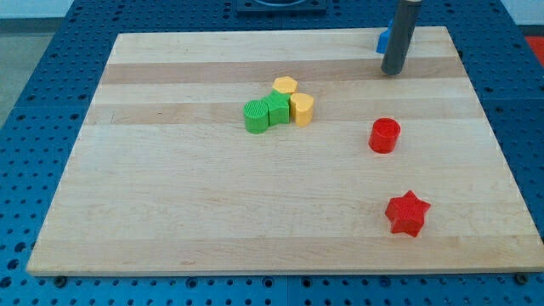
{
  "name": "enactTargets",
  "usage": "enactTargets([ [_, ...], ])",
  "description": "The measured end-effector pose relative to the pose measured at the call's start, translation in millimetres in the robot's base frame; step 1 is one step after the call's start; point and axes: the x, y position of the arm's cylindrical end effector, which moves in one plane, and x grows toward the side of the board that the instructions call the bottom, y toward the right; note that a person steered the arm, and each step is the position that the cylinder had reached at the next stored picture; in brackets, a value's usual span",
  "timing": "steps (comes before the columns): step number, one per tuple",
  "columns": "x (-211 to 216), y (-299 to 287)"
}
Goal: Move the green star diagonally to the green circle
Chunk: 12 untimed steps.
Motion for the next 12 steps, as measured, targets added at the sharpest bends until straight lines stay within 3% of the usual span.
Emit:
enactTargets([
  [5, 33, -114],
  [8, 57, -145],
  [12, 57, -288],
])
